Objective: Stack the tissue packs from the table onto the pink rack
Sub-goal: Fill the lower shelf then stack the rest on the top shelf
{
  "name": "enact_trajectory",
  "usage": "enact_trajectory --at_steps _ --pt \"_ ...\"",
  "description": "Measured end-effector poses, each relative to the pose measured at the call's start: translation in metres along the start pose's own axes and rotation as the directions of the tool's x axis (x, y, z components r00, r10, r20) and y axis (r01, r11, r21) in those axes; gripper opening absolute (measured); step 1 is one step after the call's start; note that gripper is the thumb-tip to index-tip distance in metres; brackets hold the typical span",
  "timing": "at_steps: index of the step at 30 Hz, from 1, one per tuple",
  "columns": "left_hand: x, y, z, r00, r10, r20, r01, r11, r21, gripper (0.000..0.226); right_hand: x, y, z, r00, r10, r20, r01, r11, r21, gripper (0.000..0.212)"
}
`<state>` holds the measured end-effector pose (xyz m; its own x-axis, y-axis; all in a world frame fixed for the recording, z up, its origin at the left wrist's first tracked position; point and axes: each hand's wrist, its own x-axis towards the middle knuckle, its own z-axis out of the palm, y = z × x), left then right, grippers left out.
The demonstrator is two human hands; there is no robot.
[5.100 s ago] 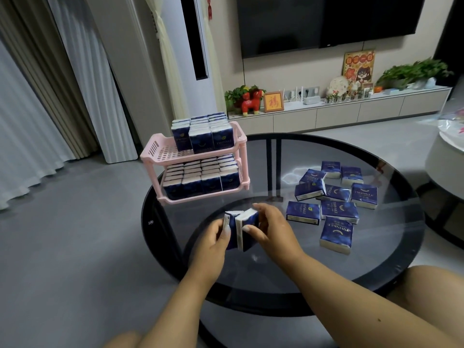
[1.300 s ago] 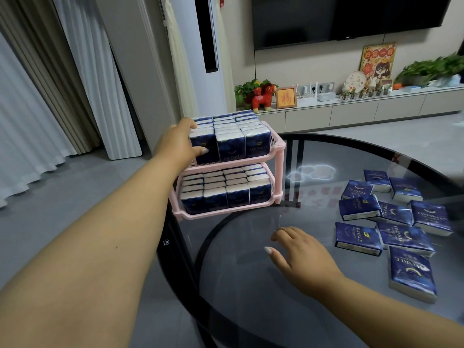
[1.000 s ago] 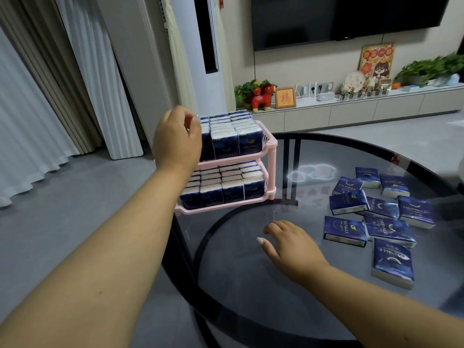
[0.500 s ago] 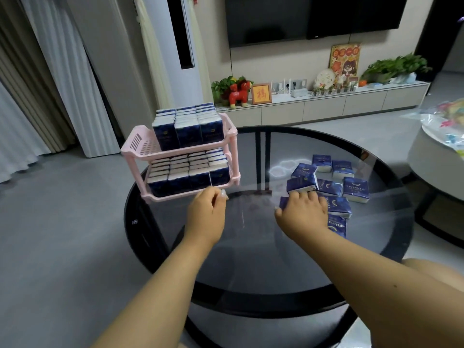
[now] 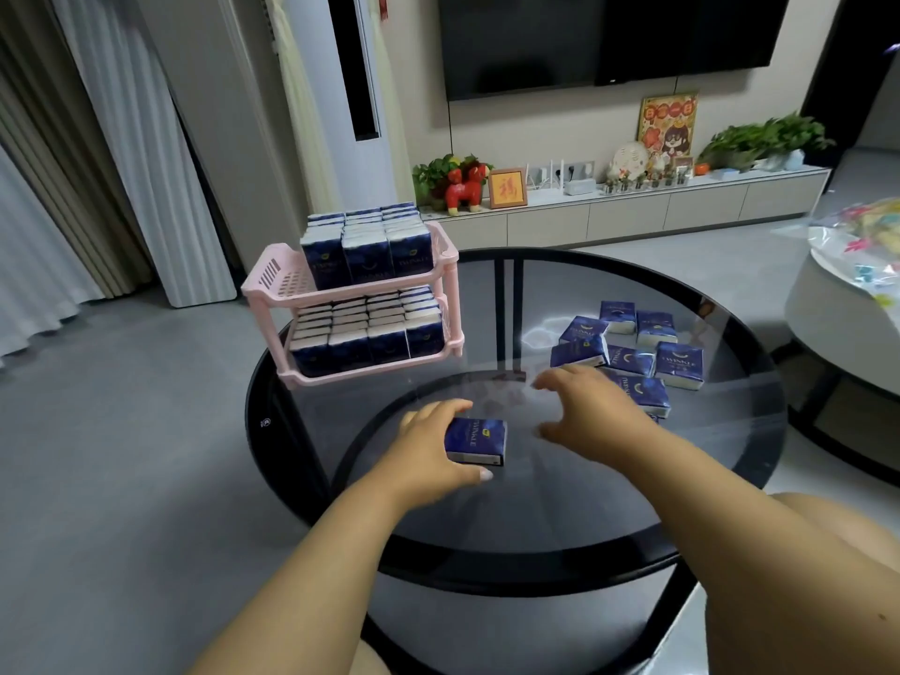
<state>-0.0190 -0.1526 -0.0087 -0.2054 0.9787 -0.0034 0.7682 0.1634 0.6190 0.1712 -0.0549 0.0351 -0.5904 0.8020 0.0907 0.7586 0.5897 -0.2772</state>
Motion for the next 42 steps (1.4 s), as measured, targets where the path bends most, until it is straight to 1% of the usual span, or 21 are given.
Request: enact_trajectory --at_steps 1,3,5,7,8,10,12,13,15,17,19,20,23,26,29,32,34,35,37,39,42 --pt "0.000 0.002 0.001 1.000 0.020 0.018 -0.021 0.998 0.062 0.081 -0.003 0.006 -0.003 0.996 0.093 0.002 -0.092 0.989 -0.115 0.057" --pt "0.003 0.002 0.005 0.999 0.049 0.020 -0.052 0.989 0.137 0.075 -0.011 0.013 -0.007 0.954 0.291 0.078 -0.257 0.920 -0.296 0.063" --pt "0.005 0.003 0.009 0.998 0.066 -0.011 -0.063 0.981 0.182 0.065 -0.018 0.016 -0.002 0.894 0.410 0.181 -0.337 0.882 -0.330 0.067" --pt "0.005 0.002 0.013 0.996 0.061 -0.064 -0.051 0.988 0.147 0.053 -0.021 0.014 0.006 0.876 0.424 0.232 -0.356 0.891 -0.281 0.065" --pt "0.005 0.001 0.014 0.994 0.034 -0.100 -0.027 0.997 0.065 0.046 -0.021 0.013 0.010 0.885 0.406 0.228 -0.347 0.901 -0.260 0.063" --pt "0.001 0.003 0.015 0.980 -0.075 -0.182 0.028 0.968 -0.248 0.035 -0.021 0.009 0.020 0.932 0.317 0.174 -0.275 0.934 -0.226 0.059" --pt "-0.004 0.006 0.014 0.956 -0.212 -0.204 0.061 0.821 -0.567 0.031 -0.022 0.003 0.028 0.975 0.204 0.091 -0.192 0.973 -0.127 0.052" --pt "-0.007 0.005 0.013 0.944 -0.264 -0.198 0.065 0.739 -0.671 0.032 -0.022 -0.001 0.032 0.986 0.158 0.051 -0.155 0.986 -0.064 0.047" --pt "-0.012 0.003 0.014 0.929 -0.324 -0.178 0.052 0.591 -0.805 0.035 -0.023 -0.009 0.039 0.995 0.086 -0.053 -0.083 0.994 0.068 0.039" --pt "-0.014 -0.001 0.015 0.923 -0.340 -0.181 0.015 0.499 -0.866 0.038 -0.021 -0.015 0.044 0.980 0.061 -0.188 -0.017 0.973 0.230 0.034" --pt "-0.014 -0.005 0.016 0.920 -0.337 -0.199 -0.024 0.460 -0.888 0.037 -0.018 -0.018 0.047 0.952 0.124 -0.280 0.011 0.900 0.436 0.037" --pt "-0.015 -0.006 0.016 0.918 -0.334 -0.215 -0.045 0.451 -0.891 0.033 -0.017 -0.019 0.048 0.940 0.190 -0.283 -0.002 0.832 0.554 0.041" --pt "-0.014 -0.008 0.017 0.903 -0.342 -0.260 -0.080 0.461 -0.884 0.018 -0.011 -0.017 0.053 0.910 0.360 -0.205 -0.031 0.553 0.832 0.048" --pt "-0.016 -0.009 0.018 0.887 -0.346 -0.305 -0.098 0.505 -0.858 0.013 -0.006 -0.009 0.060 0.915 0.385 -0.118 -0.036 0.371 0.928 0.032" --pt "-0.018 -0.010 0.020 0.870 -0.334 -0.364 -0.114 0.581 -0.806 0.010 -0.006 -0.007 0.059 0.936 0.328 -0.131 0.032 0.290 0.957 0.015" --pt "-0.022 -0.006 0.023 0.864 -0.298 -0.405 -0.130 0.646 -0.753 0.008 -0.008 -0.008 0.059 0.940 0.298 -0.166 0.098 0.232 0.968 0.008" --pt "-0.023 -0.006 0.024 0.858 -0.268 -0.438 -0.137 0.702 -0.699 0.008 -0.009 -0.011 0.062 0.946 0.250 -0.206 0.126 0.300 0.946 0.006" --pt "-0.024 -0.006 0.024 0.858 -0.256 -0.446 -0.135 0.725 -0.676 0.010 -0.010 -0.014 0.064 0.948 0.211 -0.237 0.151 0.355 0.922 0.010" --pt "-0.024 -0.004 0.023 0.864 -0.234 -0.446 -0.145 0.732 -0.665 0.015 -0.013 -0.017 0.070 0.942 0.102 -0.321 0.227 0.511 0.829 0.018" --pt "-0.025 -0.003 0.022 0.878 -0.208 -0.431 -0.158 0.725 -0.671 0.020 -0.017 -0.020 0.074 0.934 -0.005 -0.358 0.275 0.648 0.710 0.021" --pt "-0.026 -0.002 0.022 0.913 -0.150 -0.379 -0.133 0.771 -0.623 0.019 -0.017 -0.021 0.076 0.926 -0.073 -0.370 0.309 0.711 0.632 0.022"
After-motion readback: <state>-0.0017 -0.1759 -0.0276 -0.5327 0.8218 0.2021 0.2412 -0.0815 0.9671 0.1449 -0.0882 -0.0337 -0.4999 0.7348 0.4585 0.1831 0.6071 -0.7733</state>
